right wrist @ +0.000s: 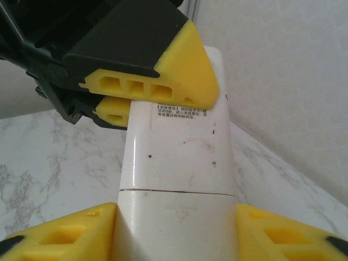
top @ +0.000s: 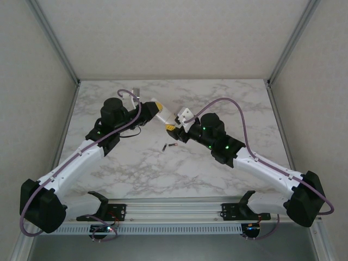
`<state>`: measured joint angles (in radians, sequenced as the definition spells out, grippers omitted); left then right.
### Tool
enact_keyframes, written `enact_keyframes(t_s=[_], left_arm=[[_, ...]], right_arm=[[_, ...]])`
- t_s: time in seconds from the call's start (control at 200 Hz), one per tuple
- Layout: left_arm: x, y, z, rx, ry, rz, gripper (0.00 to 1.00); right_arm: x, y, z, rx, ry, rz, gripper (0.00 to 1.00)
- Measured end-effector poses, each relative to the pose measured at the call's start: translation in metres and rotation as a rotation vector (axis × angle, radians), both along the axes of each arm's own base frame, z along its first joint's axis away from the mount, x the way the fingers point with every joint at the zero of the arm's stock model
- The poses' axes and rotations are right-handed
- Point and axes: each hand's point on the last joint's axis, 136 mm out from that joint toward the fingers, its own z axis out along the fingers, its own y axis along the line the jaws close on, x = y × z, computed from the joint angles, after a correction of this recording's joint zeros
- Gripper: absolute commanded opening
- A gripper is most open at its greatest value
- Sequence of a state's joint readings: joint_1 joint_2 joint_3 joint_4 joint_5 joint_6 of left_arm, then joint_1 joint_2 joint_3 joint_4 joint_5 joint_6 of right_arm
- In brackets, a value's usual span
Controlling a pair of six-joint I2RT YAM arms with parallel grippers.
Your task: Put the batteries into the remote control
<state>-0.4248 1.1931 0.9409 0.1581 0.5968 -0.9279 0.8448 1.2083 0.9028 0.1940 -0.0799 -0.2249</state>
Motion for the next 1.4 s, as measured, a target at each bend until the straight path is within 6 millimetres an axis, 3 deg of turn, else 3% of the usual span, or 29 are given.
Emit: enact_keyframes(t_s=[0.421, 0.591, 0.696, 0.766, 0.841, 0.911, 1.056, 1.126, 1.257, 1.402], left_arm=[[0.002, 0.012, -0.014, 0.040, 0.063, 0.033, 0.00], [0.017, 0.049, -0.001, 0.028, 0.037, 0.138, 0.00], [0.015, 0.052, 0.008, 0.018, 0.011, 0.145, 0.00], [0.013, 0.052, 0.006, 0.013, 0.000, 0.142, 0.00], [0.009, 0.053, -0.014, 0.020, 0.026, 0.143, 0.00], [0.003, 0.053, -0.046, 0.044, 0.087, 0.138, 0.00], [-0.016, 0.048, -0.103, 0.114, 0.192, 0.118, 0.00], [-0.031, 0.039, -0.127, 0.150, 0.220, 0.094, 0.00], [-0.067, 0.017, -0.173, 0.198, 0.275, 0.031, 0.00], [-0.104, 0.013, -0.220, 0.258, 0.340, 0.086, 0.00]], right_arm=[[-0.009, -0.001, -0.017, 0.020, 0.059, 0.023, 0.39], [-0.026, -0.027, -0.052, -0.012, 0.123, -0.006, 0.40], [-0.029, -0.045, -0.066, -0.014, 0.161, -0.056, 0.38], [-0.015, -0.059, -0.068, 0.016, 0.203, -0.132, 0.36], [0.008, -0.078, -0.078, 0.045, 0.272, -0.244, 0.37], [0.025, -0.094, -0.103, 0.036, 0.370, -0.348, 0.40], [0.036, -0.110, -0.165, -0.035, 0.624, -0.505, 0.46], [0.043, -0.118, -0.182, -0.052, 0.729, -0.575, 0.48], [0.050, -0.120, -0.192, -0.023, 0.837, -0.611, 0.57], [0.042, -0.114, -0.192, -0.004, 0.897, -0.588, 0.64]])
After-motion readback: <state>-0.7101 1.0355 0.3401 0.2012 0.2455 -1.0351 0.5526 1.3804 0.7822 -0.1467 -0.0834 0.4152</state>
